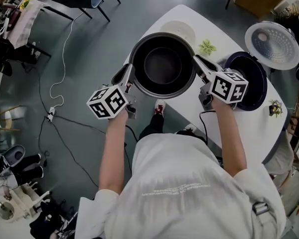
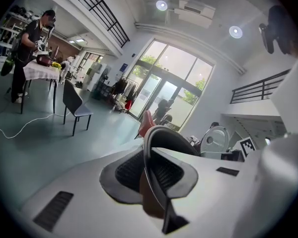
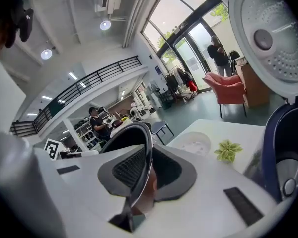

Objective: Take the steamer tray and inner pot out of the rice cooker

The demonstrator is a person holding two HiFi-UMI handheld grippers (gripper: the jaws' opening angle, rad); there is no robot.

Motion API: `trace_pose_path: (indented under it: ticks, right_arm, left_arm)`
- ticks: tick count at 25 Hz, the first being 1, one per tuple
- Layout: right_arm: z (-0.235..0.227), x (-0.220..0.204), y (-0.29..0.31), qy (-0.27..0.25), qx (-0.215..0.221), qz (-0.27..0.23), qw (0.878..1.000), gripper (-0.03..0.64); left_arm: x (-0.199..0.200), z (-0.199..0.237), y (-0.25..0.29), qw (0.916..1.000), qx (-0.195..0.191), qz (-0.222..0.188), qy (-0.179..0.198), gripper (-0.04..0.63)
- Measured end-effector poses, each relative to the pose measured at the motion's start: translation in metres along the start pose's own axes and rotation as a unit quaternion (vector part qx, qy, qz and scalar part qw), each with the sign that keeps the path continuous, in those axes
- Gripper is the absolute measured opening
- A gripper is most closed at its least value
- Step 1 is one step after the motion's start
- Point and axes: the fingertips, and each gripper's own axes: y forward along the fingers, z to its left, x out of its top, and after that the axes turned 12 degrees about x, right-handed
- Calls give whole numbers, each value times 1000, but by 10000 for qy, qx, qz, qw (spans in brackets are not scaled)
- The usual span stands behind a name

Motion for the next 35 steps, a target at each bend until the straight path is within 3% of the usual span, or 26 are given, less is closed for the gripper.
trace_pose_path:
  ticks: [11,17,20,27,35]
  right_arm:
    - [-17,-44,80,434,-82,530,9976,70]
    - [-41,-69,109,746,-91,746,9944,76]
    - [-56,-73,114,859,-218,776,9930,77]
    - [-76,-79,121,1227,-184,738,9895,96]
    - [-112,-57,116,1131,-794,602,9886,71]
  left_arm:
    - [-33,85,34,9968,285,702,-273,55]
    - [-54,115,58,9939,234,1008,-390,54]
    - [-55,115,71,9936,107,1019,-474,57]
    - [-45,103,98,9947,-126,997,-213,66]
    - [-39,76,131,9927,-430,1122,-62,72]
